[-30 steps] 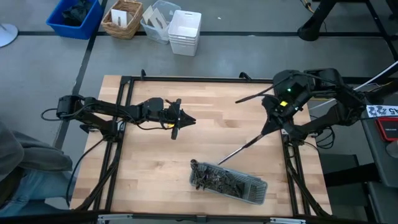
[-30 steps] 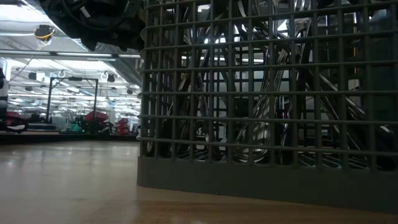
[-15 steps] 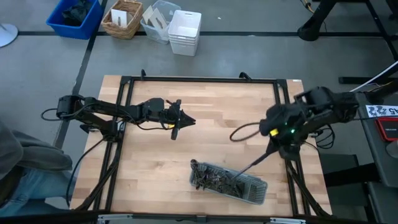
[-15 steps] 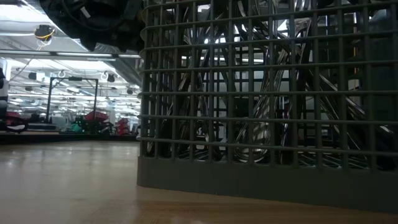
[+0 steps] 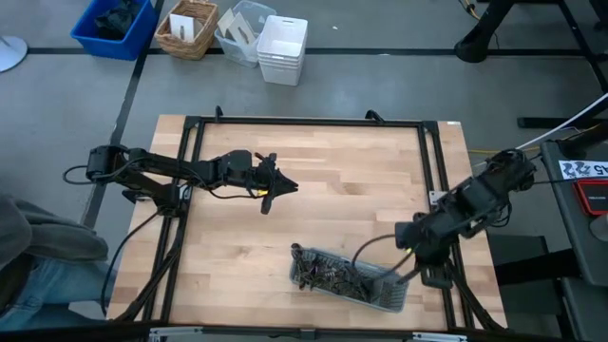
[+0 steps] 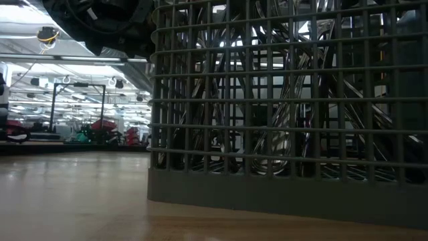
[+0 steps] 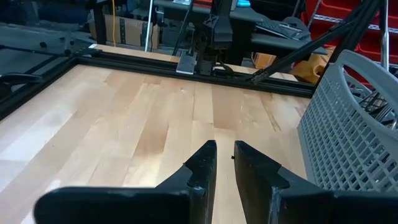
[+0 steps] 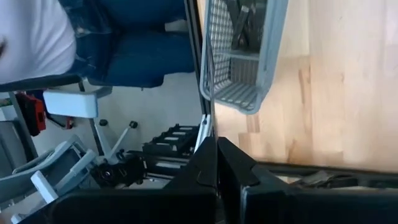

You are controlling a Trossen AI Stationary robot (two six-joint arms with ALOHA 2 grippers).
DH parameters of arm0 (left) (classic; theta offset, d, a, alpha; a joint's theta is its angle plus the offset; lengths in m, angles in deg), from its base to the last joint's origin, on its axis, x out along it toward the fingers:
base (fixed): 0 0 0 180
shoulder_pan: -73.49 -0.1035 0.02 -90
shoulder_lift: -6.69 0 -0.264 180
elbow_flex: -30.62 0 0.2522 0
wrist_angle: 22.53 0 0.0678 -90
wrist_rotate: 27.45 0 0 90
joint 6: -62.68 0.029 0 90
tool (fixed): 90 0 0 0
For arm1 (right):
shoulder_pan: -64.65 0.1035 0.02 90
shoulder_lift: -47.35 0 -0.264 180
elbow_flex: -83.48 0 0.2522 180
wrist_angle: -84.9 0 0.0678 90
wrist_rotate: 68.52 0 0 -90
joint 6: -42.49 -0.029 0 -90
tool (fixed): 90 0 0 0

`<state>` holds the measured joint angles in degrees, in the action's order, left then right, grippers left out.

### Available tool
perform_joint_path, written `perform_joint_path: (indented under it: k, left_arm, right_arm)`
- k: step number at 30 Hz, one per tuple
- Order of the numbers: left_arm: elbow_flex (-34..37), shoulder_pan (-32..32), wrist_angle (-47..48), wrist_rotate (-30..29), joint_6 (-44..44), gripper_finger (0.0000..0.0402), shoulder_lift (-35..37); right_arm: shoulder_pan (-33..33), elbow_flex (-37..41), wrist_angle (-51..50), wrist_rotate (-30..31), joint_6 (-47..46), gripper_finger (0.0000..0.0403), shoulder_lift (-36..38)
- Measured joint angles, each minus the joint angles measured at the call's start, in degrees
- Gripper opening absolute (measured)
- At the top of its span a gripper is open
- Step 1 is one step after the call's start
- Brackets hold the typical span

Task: Sort silverware
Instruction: Put the knife into the gray silverware rack

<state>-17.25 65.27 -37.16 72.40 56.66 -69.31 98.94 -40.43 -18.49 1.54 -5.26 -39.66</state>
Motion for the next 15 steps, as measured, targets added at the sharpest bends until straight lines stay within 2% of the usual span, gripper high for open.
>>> perform_joint_path:
  k: [5, 15]
  left_arm:
    - [0.0, 0.0, 0.03, -0.01, 0.0, 0.0049, -0.01]
    - [0.0, 0.0, 3.06, 0.0, 0.0, 0.0049, -0.01]
  right_arm:
    - [1.55, 0.0, 0.89, 0.07, -3.33, 0.0001, -2.3]
    - [1.33, 0.02, 3.54, 1.71, -3.7, 0.0001, -4.12]
